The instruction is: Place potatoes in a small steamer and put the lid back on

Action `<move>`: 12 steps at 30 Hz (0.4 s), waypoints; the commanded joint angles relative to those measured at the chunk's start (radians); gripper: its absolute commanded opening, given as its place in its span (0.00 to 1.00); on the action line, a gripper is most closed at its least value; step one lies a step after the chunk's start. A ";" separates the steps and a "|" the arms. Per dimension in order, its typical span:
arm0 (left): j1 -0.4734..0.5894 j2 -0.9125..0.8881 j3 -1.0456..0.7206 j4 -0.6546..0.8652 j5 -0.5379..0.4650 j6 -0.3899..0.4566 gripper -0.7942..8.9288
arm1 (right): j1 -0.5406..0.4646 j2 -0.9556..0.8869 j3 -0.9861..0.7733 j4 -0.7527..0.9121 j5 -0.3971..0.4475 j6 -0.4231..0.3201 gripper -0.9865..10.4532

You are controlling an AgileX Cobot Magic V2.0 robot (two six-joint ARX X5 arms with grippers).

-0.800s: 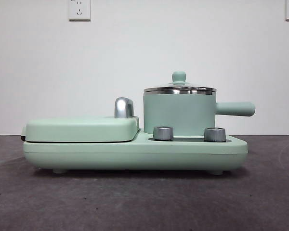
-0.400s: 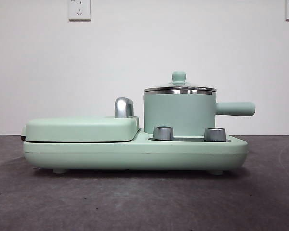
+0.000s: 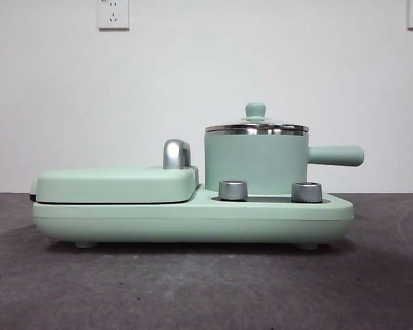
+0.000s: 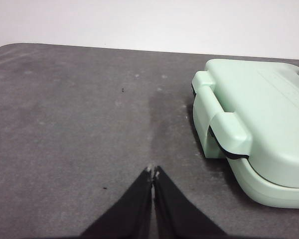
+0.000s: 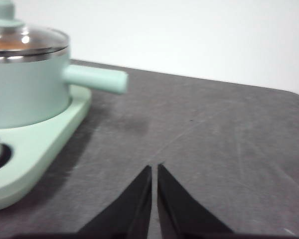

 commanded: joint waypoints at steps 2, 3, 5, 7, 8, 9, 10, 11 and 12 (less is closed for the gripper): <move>0.001 0.001 -0.018 0.016 -0.002 -0.002 0.09 | -0.068 0.003 -0.007 0.012 -0.042 0.007 0.10; 0.001 0.001 -0.018 0.014 -0.002 -0.002 0.09 | -0.082 0.003 -0.007 0.011 -0.048 0.007 0.10; 0.001 0.000 -0.018 0.015 -0.002 -0.002 0.09 | -0.107 0.003 -0.007 0.011 -0.058 0.007 0.10; 0.001 0.001 -0.018 0.014 -0.002 -0.002 0.09 | -0.125 0.003 -0.007 0.009 -0.061 0.007 0.10; 0.001 0.001 -0.018 0.014 -0.002 -0.002 0.09 | -0.134 0.003 -0.007 0.007 -0.063 0.008 0.10; 0.001 0.001 -0.018 0.015 -0.002 -0.002 0.09 | -0.141 0.003 -0.007 0.007 -0.063 0.011 0.10; 0.001 0.001 -0.018 0.016 -0.002 -0.002 0.09 | -0.148 0.003 -0.007 0.007 -0.063 0.015 0.10; 0.001 0.001 -0.018 0.014 -0.002 -0.002 0.09 | -0.151 0.003 -0.007 0.009 -0.062 0.014 0.10; 0.001 0.001 -0.018 0.014 -0.002 -0.001 0.09 | -0.154 0.004 -0.007 0.013 -0.060 0.014 0.10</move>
